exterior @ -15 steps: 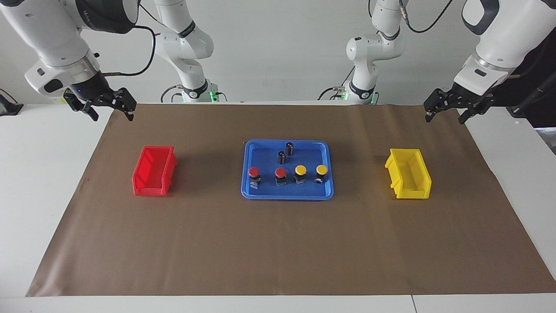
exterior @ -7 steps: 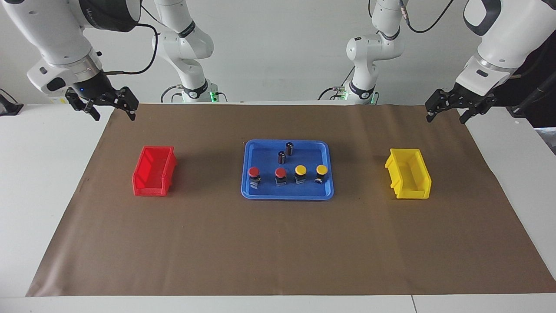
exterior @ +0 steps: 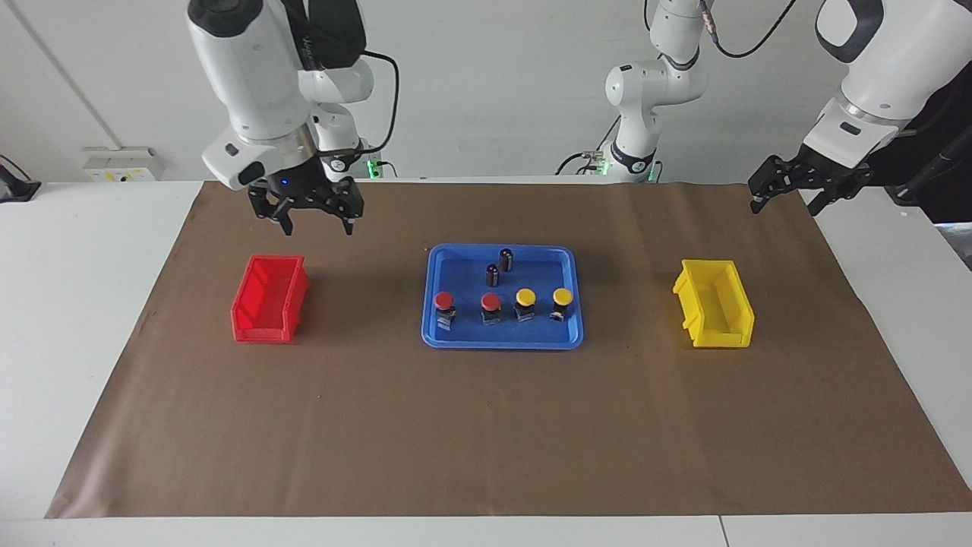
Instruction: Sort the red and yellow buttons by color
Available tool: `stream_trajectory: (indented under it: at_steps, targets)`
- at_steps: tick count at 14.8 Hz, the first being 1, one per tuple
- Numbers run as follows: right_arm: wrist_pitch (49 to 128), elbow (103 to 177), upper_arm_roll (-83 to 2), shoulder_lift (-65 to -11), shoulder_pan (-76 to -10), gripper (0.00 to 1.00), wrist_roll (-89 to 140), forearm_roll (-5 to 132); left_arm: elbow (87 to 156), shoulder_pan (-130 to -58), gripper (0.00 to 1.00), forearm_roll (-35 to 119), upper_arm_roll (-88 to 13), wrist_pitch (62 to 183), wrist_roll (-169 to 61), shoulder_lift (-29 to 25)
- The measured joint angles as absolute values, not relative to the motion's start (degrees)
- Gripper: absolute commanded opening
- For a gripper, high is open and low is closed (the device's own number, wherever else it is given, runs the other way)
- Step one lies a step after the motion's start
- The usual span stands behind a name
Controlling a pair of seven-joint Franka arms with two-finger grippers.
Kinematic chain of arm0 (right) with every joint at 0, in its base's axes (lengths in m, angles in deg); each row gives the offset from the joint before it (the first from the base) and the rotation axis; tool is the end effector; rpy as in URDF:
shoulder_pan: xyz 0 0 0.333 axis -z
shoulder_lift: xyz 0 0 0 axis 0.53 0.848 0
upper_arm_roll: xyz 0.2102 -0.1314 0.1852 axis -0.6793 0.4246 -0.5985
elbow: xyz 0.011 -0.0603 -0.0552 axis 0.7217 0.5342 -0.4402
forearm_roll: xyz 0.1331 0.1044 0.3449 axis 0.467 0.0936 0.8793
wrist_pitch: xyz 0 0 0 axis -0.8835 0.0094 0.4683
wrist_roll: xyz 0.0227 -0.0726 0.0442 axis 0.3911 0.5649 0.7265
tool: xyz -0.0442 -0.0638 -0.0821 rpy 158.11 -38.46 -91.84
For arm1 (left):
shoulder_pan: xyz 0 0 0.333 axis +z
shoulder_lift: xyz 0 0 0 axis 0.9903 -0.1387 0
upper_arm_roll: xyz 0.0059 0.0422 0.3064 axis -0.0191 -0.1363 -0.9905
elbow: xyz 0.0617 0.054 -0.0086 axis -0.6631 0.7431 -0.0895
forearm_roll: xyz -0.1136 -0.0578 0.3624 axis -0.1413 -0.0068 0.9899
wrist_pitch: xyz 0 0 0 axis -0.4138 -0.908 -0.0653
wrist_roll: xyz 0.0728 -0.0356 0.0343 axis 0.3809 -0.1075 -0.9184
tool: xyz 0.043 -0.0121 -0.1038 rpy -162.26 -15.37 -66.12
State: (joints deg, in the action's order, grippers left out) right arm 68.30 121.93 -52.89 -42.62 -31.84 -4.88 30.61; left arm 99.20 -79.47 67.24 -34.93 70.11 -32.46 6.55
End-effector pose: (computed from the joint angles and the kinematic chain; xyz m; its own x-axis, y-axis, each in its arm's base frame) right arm 0.5805 0.1816 0.5593 0.9979 -0.0599 0.0226 -0.0592 -0.9977 -0.0315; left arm 0.5448 -0.0275 0.6180 0.9868 -0.1567 -0.0406 -0.1569 -0.9876 -0.0017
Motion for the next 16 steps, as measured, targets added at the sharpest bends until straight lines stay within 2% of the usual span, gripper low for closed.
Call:
stream_trajectory:
  at_steps: [3,6,9,16]
  targets:
    - [79.3,125.5,-54.2,-37.2,-38.4,1.0,-15.6,28.0,99.2,-79.5,1.0,67.2,-34.9,70.1,-32.5,6.6]
    - [88.4,134.3,-54.3,-37.2,-39.6,0.93,-18.1,27.7,99.2,-79.5,1.0,67.2,-34.9,70.1,-32.5,6.6]
    - [90.8,139.8,-54.3,-38.5,-39.6,0.85,-18.1,27.7,99.2,-79.5,1.0,67.2,-34.9,70.1,-32.5,6.6]
    - [97.0,146.4,-54.3,-38.9,-40.0,0.72,-18.1,27.7,99.2,-79.6,1.0,67.2,-34.7,70.1,-32.5,6.6]
